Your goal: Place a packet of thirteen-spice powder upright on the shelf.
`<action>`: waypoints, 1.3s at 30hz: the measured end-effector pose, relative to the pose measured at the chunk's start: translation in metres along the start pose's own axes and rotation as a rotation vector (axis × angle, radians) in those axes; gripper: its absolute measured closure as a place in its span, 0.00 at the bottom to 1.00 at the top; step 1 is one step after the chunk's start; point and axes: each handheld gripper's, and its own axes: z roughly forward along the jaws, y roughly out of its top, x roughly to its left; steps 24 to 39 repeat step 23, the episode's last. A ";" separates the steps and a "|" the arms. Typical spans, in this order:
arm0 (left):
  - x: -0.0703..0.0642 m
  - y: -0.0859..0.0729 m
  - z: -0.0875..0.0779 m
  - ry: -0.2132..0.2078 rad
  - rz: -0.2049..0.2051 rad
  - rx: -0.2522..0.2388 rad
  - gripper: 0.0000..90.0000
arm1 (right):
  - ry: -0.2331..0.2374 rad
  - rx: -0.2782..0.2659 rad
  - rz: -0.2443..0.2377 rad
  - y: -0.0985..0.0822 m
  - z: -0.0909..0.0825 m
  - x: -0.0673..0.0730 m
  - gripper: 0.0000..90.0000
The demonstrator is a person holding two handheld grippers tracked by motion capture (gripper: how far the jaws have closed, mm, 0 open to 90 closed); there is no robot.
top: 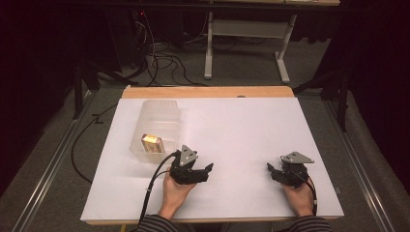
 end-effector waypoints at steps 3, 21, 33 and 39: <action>0.000 -0.005 0.009 0.009 0.001 0.014 0.30 | -0.001 0.000 0.001 0.000 0.000 0.000 0.43; -0.001 -0.019 0.028 0.062 0.014 0.032 0.30 | -0.002 0.000 0.000 0.000 0.000 0.000 0.43; -0.001 -0.019 0.028 0.062 0.013 0.036 0.30 | -0.002 -0.001 -0.001 0.000 0.000 0.000 0.43; -0.001 -0.019 0.028 0.062 0.013 0.036 0.30 | -0.002 -0.001 -0.001 0.000 0.000 0.000 0.43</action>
